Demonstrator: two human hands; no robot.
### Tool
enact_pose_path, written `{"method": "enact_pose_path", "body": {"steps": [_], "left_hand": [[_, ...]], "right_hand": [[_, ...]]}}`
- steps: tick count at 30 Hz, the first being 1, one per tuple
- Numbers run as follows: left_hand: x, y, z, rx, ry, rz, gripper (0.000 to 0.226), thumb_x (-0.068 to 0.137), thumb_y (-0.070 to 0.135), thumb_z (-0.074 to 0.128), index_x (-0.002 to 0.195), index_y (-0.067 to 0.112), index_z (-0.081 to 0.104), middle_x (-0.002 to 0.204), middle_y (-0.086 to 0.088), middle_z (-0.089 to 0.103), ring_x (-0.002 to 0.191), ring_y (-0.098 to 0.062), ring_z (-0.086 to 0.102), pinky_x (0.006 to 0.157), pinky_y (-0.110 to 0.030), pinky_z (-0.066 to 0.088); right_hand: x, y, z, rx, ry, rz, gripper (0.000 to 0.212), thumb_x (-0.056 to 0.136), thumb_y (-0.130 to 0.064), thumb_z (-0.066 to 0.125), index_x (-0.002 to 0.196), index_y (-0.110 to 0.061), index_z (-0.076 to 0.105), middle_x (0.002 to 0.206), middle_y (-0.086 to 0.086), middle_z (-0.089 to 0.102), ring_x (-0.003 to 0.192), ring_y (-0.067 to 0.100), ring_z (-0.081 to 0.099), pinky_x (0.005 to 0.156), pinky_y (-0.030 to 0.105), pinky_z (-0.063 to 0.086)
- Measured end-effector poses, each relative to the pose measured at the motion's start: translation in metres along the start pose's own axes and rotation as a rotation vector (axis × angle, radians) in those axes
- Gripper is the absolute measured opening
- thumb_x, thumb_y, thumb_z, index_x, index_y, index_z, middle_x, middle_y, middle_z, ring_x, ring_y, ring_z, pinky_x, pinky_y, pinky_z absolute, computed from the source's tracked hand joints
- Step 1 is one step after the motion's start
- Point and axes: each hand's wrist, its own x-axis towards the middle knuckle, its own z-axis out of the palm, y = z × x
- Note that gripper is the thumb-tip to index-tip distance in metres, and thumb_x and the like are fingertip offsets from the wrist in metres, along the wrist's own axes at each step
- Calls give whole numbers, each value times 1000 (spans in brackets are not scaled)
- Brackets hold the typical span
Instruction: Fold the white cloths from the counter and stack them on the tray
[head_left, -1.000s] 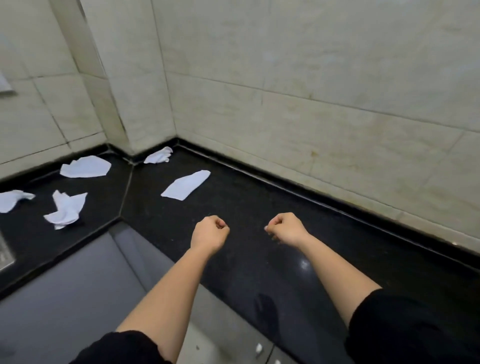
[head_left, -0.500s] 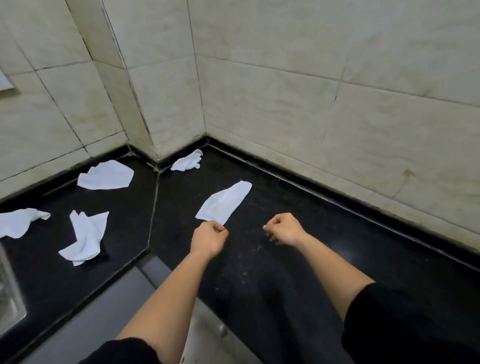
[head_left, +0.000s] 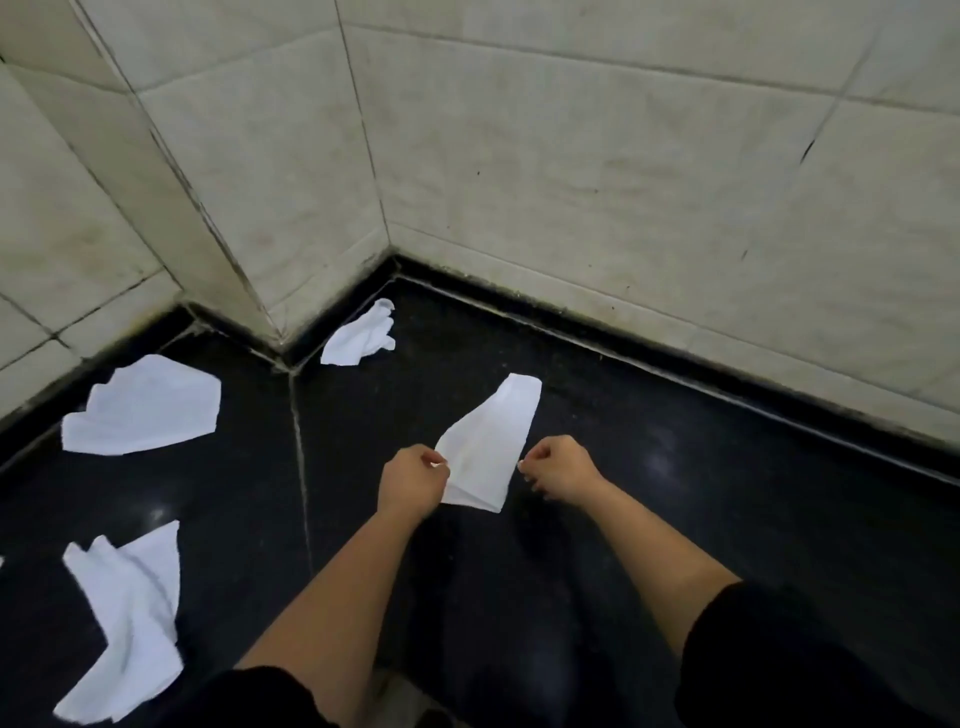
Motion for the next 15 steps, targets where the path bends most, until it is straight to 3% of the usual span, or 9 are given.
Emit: {"method": "enact_pose_path", "body": {"steps": [4,7,9,13,15], "left_hand": [[54,-8,-6,36,-76,11,20,88,14,58,105,13,69,109,-7,69,100,-22,63,78,-26,45],[71,-13,-5,29,-86,26,30,88,12,58,117,9,66,115,-9,68,107,-24,62,80,-22,40],[85,-17,-2,3,-103,17,34,89,10,57,122,4,64,105,-6,69,103,-22,62,77,-20,37],[105,-15,5,-32,-120,12,34,88,12,59,121,8,66,116,-8,68,108,-23,62,80,-20,39],[113,-12,8,-51,-154,17,31,86,13,62,115,9,69,108,-3,70,102,-21,63,78,-21,40]], "right_hand": [[31,-16,24,14,75,61,9,89,-14,60,82,-9,62,86,7,65,79,19,62,75,38,55],[44,-24,40,3,129,94,15,90,-19,59,99,-7,64,97,4,62,91,20,60,76,30,50],[55,-32,53,-1,169,129,22,90,-22,58,106,-7,61,99,4,61,94,21,60,78,31,50],[74,-42,70,-13,254,185,28,90,-29,59,111,-11,56,105,4,60,95,22,61,80,33,53],[82,-47,76,-56,297,212,30,89,-33,60,107,-10,57,105,6,63,94,24,63,79,36,54]]}}
